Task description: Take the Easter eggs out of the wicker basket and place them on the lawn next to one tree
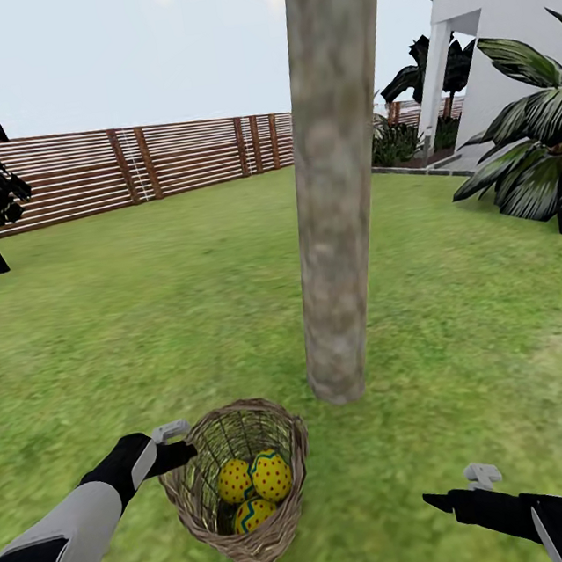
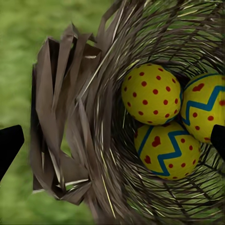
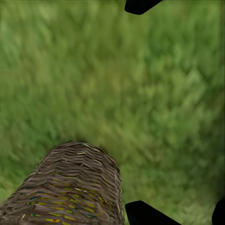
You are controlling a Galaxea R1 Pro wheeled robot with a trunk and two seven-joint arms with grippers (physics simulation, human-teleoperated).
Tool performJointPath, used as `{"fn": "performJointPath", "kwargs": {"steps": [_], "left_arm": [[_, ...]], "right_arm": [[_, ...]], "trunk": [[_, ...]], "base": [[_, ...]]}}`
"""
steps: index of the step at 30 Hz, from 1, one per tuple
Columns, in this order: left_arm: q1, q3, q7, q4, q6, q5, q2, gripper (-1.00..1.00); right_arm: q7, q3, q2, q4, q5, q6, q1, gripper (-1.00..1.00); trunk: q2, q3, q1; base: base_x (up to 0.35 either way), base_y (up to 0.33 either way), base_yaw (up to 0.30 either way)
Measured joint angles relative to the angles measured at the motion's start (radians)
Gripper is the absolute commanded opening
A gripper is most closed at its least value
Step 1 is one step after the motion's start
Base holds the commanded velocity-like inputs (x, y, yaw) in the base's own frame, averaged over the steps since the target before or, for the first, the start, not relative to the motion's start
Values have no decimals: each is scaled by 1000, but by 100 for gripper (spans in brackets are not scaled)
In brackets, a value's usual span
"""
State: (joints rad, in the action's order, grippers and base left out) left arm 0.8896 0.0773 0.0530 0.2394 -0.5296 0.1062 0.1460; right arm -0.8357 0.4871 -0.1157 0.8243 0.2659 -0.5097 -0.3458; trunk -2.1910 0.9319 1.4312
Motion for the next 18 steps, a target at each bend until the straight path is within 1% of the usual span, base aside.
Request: {"fn": "performJointPath", "kwargs": {"steps": [3, 6, 8, 9, 11, 12, 13, 16, 18], "left_arm": [[0, 0, 0, 0, -1, 0, 1, 100], [0, 0, 0, 0, -2, 0, 2, 100], [0, 0, 0, 0, -3, 0, 2, 100], [0, 1, 0, 0, -4, 0, 2, 100], [0, 0, 0, 0, -4, 0, 2, 100], [0, 0, 0, 0, -4, 0, 2, 100], [0, 0, 0, 0, -4, 0, 2, 100], [0, 0, 0, 0, -5, 0, 0, 100], [0, -2, -1, 0, -6, -2, -2, 100]], "right_arm": [[0, 0, -1, 1, -1, 0, 0, 100], [-9, 0, -15, 3, -2, 0, 0, 100], [-11, 1, -20, 5, -3, 0, 0, 100], [-18, 24, -36, 11, -4, 0, 0, 100], [-30, 53, -40, 18, -4, -2, 0, 100], [-49, 69, -41, 23, -3, -3, 0, 100], [-61, 73, -43, 25, -3, -5, 0, 100], [-127, 80, -59, 48, -3, -24, 0, 100], [-184, 85, -74, 69, -3, -61, 0, 100]], "trunk": [[21, -9, -12], [42, -19, -23], [56, -25, -31], [63, -28, -35], [77, -34, -42], [84, -38, -46], [91, -41, -50], [112, -50, -61], [126, -56, -69]], "base": [[0, 0, 0], [0, 0, 0], [0, 0, 0], [0, 0, 0], [0, 0, 0], [0, 0, 0], [0, 0, 0], [0, 0, 0], [0, 0, 0]]}}
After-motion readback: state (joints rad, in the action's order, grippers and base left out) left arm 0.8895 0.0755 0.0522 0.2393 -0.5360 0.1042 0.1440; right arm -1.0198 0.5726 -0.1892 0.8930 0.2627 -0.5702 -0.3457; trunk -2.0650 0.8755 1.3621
